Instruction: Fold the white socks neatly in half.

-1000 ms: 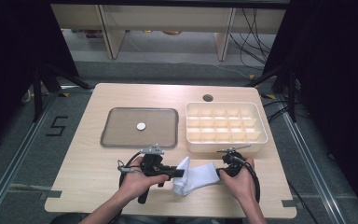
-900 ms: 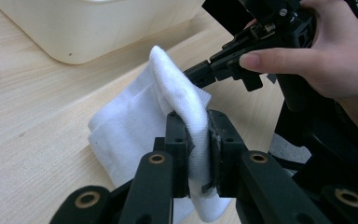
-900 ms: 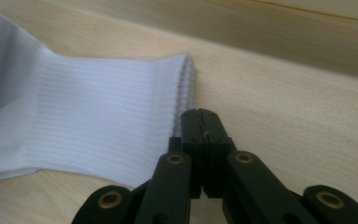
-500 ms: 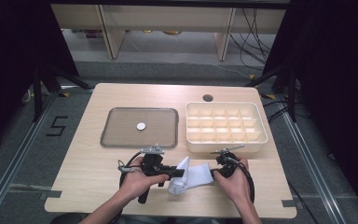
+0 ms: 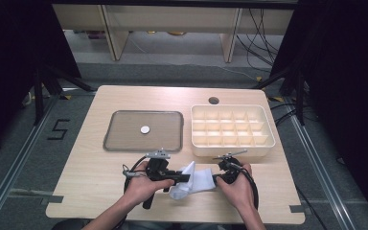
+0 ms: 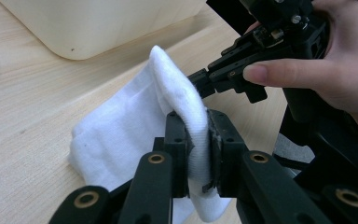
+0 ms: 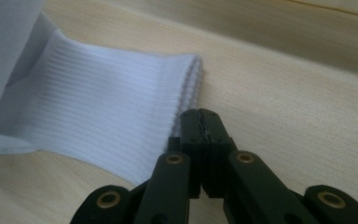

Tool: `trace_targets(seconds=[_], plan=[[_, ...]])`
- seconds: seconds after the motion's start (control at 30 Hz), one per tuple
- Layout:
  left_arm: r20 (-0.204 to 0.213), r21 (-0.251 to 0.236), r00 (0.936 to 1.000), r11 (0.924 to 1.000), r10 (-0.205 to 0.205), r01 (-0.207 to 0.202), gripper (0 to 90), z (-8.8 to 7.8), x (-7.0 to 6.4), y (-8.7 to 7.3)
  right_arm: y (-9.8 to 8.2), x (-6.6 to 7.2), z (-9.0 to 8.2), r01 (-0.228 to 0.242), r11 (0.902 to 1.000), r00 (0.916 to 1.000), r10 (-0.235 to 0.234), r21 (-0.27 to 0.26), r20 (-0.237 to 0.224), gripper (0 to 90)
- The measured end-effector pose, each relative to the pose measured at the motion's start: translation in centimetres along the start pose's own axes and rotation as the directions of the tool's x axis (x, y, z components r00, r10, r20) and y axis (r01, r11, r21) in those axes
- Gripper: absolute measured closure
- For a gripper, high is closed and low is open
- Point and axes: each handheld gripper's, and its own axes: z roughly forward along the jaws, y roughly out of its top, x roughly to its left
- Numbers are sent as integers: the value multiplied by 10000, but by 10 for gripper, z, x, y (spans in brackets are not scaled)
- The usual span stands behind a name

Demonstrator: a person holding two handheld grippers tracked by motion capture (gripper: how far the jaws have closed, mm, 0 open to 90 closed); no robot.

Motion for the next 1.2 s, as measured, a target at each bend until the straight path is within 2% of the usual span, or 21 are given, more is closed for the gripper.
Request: trace_targets(seconds=[0.13, 0.2, 0.23, 0.3, 0.33, 0.4, 0.47, 0.57, 0.63, 0.73, 0.8, 0.9, 0.93, 1.03, 1.07, 1.2], plan=[[30, 50, 10000, 10000, 4, -4, 787, 1, 2, 0, 0, 3, 1, 93, 10000, 10000, -93, 21, 12, 892], [-94, 70, 10000, 10000, -33, 34, 786, 2, 2, -1, 0, 5, 1, 41, 9999, 10000, -42, 92, 32, 892], [-171, 103, 9998, 9999, -77, 78, 786, 3, 2, -1, 1, 6, 3, 177, 9998, 9998, -178, -63, -107, 892], [-46, 153, 10000, 9999, -24, 25, 786, 3, 3, -2, 1, 6, 2, 153, 9999, 9998, -153, 11, -99, 892], [-126, 144, 9999, 9999, -55, 57, 786, 4, 3, -2, 1, 7, 3, 123, 9999, 9999, -123, 48, -49, 892], [-31, 163, 10000, 9998, -84, 85, 785, 5, 4, -2, 1, 9, 4, 196, 9998, 9997, -195, 18, -170, 891], [-179, 194, 9998, 9998, -80, 84, 784, 5, 4, -3, 1, 11, 4, 156, 9999, 9997, -155, 57, -181, 891], [-173, 237, 9998, 9997, -78, 82, 784, 6, 4, -3, 1, 12, 4, 164, 9998, 9998, -163, 94, -134, 891], [-330, 248, 9994, 9997, -71, 80, 783, 7, 4, -3, 0, 13, 4, 466, 9988, 9982, -470, -121, -359, 891], [-343, 237, 9994, 9997, -65, 73, 782, 7, 4, -3, 1, 16, 5, 285, 9996, 9989, -286, -41, -360, 890], [-366, 239, 9993, 9997, -49, 58, 782, 7, 3, -3, 1, 15, 6, 508, 9987, 9975, -510, -46, -480, 890], [-294, 217, 9996, 9998, -44, 50, 781, 7, 4, -3, 1, 19, 6, 253, 9997, 9992, -251, 51, -304, 890], [-318, 227, 9995, 9997, -57, 64, 781, 7, 4, -3, 1, 18, 7, 447, 9990, 9982, -449, -47, -403, 889], [-348, 275, 9994, 9996, -48, 58, 780, 8, 5, -3, 1, 21, 8, 385, 9992, 9986, -382, 65, -358, 889], [-384, 274, 9993, 9996, -44, 54, 780, 8, 6, -3, 1, 22, 8, 519, 9986, 9963, -524, -89, -674, 887], [-387, 272, 9992, 9996, -60, 70, 780, 9, 7, -3, 1, 23, 8, 606, 9981, 9961, -608, -48, -639, 885]])
